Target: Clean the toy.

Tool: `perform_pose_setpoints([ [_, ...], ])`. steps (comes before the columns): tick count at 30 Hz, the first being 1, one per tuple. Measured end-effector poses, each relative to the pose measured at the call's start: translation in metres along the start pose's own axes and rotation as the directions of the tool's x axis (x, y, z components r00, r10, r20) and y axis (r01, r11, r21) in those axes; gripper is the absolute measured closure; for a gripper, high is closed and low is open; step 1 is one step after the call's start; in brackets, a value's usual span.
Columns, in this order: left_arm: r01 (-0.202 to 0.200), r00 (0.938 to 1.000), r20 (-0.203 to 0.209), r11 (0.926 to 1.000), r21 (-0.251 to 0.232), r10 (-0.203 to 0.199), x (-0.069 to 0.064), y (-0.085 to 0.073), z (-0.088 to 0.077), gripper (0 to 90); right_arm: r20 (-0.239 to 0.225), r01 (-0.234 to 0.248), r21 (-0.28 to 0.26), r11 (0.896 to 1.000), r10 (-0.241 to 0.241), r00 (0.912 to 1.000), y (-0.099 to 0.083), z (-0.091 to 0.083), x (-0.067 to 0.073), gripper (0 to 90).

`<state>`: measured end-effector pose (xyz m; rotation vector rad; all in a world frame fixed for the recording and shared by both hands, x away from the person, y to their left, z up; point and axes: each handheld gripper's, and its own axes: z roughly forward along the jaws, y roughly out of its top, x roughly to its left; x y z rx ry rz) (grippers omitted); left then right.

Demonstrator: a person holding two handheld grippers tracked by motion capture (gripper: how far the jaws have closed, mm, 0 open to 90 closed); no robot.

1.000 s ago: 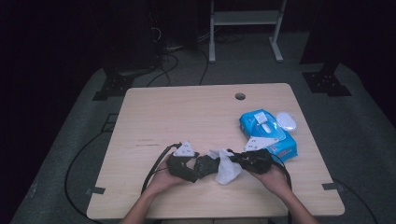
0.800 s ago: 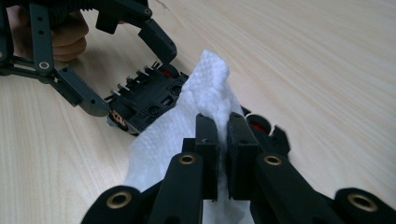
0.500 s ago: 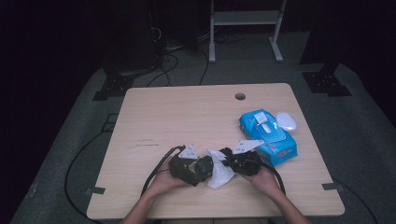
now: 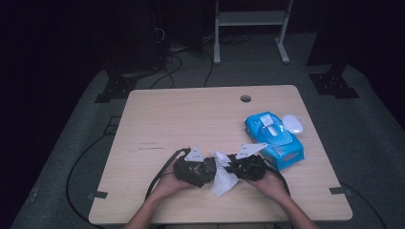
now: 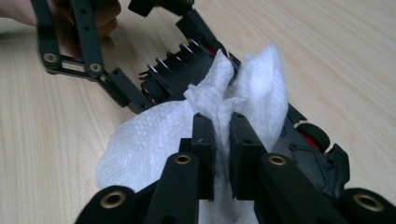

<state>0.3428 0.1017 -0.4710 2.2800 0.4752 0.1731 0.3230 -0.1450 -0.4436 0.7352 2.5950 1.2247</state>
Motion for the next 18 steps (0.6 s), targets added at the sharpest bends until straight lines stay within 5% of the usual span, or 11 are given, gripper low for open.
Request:
perform_pose_setpoints([
  [8,-0.021,0.9998,-0.004,0.9997,0.008,0.021,-0.002,0.001,0.001,23.5,0.05,0.014,-0.043,0.999,-0.012,0.9987,0.003,-0.015,-0.007,56.9],
  [12,-0.025,0.9997,-0.003,0.9997,0.003,0.025,-0.002,0.001,0.0,23.5,0.068,0.032,-0.029,0.999,-0.03,0.9973,0.005,-0.008,-0.013,50.0],
  [15,-0.024,0.9997,0.001,0.9997,-0.002,0.024,-0.001,0.001,0.0,23.6,0.041,0.028,-0.021,0.999,-0.027,0.9988,0.007,0.002,-0.018,48.7],
  [18,0.0,0.9999,0.013,1.0,-0.003,0.0,0.0,0.001,0.002,23.5,0.034,0.048,-0.002,0.999,-0.048,0.9983,0.009,0.012,-0.016,58.7],
])
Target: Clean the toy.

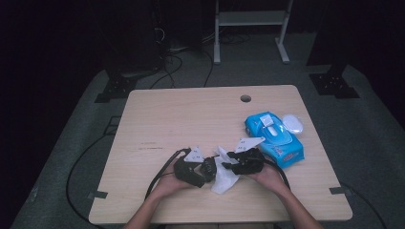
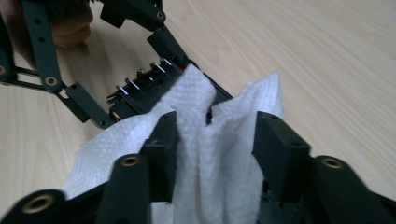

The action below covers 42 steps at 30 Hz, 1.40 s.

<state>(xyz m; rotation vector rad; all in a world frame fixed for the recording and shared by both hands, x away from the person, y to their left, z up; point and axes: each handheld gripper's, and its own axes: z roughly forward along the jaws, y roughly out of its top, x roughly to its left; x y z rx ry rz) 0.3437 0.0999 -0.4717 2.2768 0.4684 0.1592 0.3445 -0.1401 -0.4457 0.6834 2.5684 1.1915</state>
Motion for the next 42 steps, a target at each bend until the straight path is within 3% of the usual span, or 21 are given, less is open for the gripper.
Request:
perform_pose_setpoints([
  [4,0.012,0.9999,0.008,0.9999,-0.002,-0.012,0.0,0.002,0.002,22.6,-0.024,0.006,-0.001,1.0,-0.006,0.9997,0.002,0.004,0.006,77.2],
  [7,-0.021,0.9998,0.003,0.9998,0.004,0.021,-0.002,0.003,0.001,25.0,-0.035,0.025,-0.001,1.0,-0.025,0.9991,0.002,0.006,0.013,83.0],
  [10,-0.022,0.9998,0.001,0.9997,-0.011,0.022,-0.002,0.003,-0.001,25.1,-0.037,0.02,-0.003,1.0,-0.02,0.9991,0.0,0.004,0.013,83.6],
  [13,-0.018,0.9998,0.007,0.9995,-0.025,0.018,-0.001,0.003,-0.004,25.1,-0.004,-0.014,-0.009,1.0,0.014,0.9999,-0.005,0.0,0.007,83.9],
  [16,-0.033,0.9995,0.002,0.9994,-0.009,0.033,-0.002,0.003,-0.002,25.1,0.018,-0.011,-0.016,1.0,0.011,0.9998,-0.008,-0.002,0.009,84.2],
  [22,-0.027,0.9996,-0.004,0.9996,-0.003,0.027,-0.002,0.002,0.0,24.4,-0.007,-0.005,-0.033,0.999,0.004,1.0,-0.006,0.003,0.017,84.2],
  [25,-0.016,0.9999,-0.002,0.9998,0.006,0.016,-0.002,0.001,0.003,21.6,-0.017,-0.025,-0.037,0.999,0.024,0.9996,-0.007,0.002,0.016,84.2],
  [29,-0.033,0.9994,-0.007,0.9995,0.002,0.033,-0.004,0.002,0.003,22.7,-0.012,-0.043,-0.042,0.998,0.043,0.999,-0.009,0.002,0.017,84.3],
  [33,-0.055,0.9984,-0.013,0.9985,0.004,0.055,-0.008,0.004,0.004,24.6,-0.058,-0.038,-0.056,0.998,0.035,0.9977,-0.004,0.008,0.027,84.3],
  [35,-0.048,0.9988,-0.007,0.9988,-0.001,0.048,-0.007,0.004,0.004,24.7,-0.093,-0.03,-0.061,0.998,0.024,0.9954,-0.001,0.012,0.033,84.2],
  [38,-0.05,0.9987,-0.01,0.9987,-0.002,0.05,-0.006,0.002,0.003,24.7,-0.083,-0.007,-0.057,0.998,0.003,0.9966,0.001,0.013,0.035,84.1],
  [42,-0.051,0.9987,-0.005,0.9987,-0.009,0.051,-0.005,0.003,0.0,24.7,-0.025,-0.05,-0.052,0.997,0.049,0.9985,-0.007,0.004,0.02,84.2],
])
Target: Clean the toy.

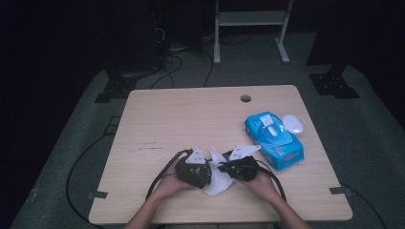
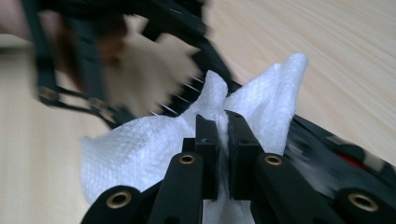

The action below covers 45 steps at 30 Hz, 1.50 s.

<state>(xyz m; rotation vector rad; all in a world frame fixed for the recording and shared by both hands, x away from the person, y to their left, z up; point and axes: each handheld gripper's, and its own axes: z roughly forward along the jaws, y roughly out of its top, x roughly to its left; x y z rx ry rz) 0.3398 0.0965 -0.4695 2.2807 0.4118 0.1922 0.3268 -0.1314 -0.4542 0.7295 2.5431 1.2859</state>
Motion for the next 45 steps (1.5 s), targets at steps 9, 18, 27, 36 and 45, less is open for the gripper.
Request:
perform_pose_setpoints([
  [9,0.001,1.0,-0.006,1.0,0.005,-0.001,-0.002,0.0,0.001,24.7,-0.057,-0.002,-0.023,1.0,0.0,0.9984,0.004,0.009,0.012,84.1],
  [18,-0.007,1.0,-0.004,1.0,-0.004,0.007,-0.001,0.001,-0.001,24.8,0.074,-0.061,0.007,0.998,0.06,0.9954,-0.01,-0.011,-0.018,84.1],
  [27,-0.016,0.9998,-0.011,0.9999,0.004,0.016,-0.001,0.001,-0.001,24.8,0.012,0.03,0.029,0.999,-0.031,0.9995,0.002,-0.002,0.005,73.9],
  [36,-0.012,0.9999,-0.008,0.9999,0.001,0.012,-0.001,0.0,-0.001,24.8,0.003,0.075,-0.004,0.997,-0.075,0.9971,0.007,-0.025,-0.003,49.6],
  [45,-0.011,0.9999,-0.007,0.9999,-0.005,0.011,-0.001,0.001,-0.001,24.8,-0.04,0.05,0.054,0.997,-0.048,0.9981,0.002,-0.005,-0.018,41.2],
])
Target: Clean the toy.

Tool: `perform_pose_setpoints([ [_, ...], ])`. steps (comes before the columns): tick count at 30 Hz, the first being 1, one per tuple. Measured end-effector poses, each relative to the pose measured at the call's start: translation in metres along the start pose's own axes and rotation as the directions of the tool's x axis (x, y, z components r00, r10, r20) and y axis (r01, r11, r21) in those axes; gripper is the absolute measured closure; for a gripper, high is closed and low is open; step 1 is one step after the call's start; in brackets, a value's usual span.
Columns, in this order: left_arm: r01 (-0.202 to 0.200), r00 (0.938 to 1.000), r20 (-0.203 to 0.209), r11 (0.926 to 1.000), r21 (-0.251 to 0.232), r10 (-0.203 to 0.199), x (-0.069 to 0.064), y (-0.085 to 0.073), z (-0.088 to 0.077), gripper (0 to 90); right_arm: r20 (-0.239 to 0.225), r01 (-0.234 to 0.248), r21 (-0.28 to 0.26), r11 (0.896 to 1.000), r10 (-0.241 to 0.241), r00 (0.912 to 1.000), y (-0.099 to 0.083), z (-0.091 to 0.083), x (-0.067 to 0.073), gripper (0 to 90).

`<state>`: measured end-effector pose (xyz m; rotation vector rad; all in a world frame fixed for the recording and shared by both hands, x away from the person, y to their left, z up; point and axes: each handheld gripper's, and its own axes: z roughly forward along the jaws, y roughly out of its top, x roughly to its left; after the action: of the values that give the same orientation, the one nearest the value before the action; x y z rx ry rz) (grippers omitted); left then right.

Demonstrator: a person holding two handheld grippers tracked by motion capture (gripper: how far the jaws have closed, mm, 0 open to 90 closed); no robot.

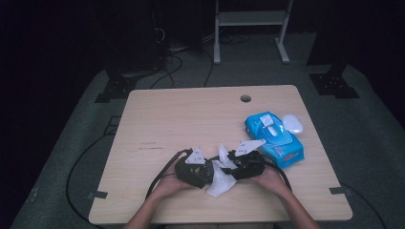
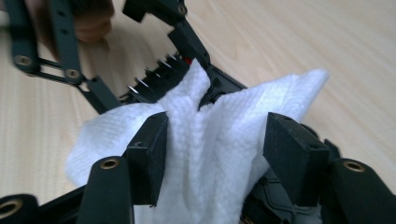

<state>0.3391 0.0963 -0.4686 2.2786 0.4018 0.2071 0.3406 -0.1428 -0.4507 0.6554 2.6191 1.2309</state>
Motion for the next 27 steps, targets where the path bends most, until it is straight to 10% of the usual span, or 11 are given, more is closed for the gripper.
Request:
perform_pose_setpoints([
  [10,0.031,0.9995,0.004,0.9995,0.0,-0.031,0.003,-0.001,-0.002,23.3,-0.038,-0.047,-0.019,0.999,0.046,0.9982,-0.002,0.002,0.001,77.4],
  [27,0.009,0.9999,-0.01,1.0,0.003,-0.009,0.001,-0.002,-0.002,24.7,-0.054,-0.016,-0.047,0.999,0.014,0.9984,0.018,0.023,0.025,82.6],
])
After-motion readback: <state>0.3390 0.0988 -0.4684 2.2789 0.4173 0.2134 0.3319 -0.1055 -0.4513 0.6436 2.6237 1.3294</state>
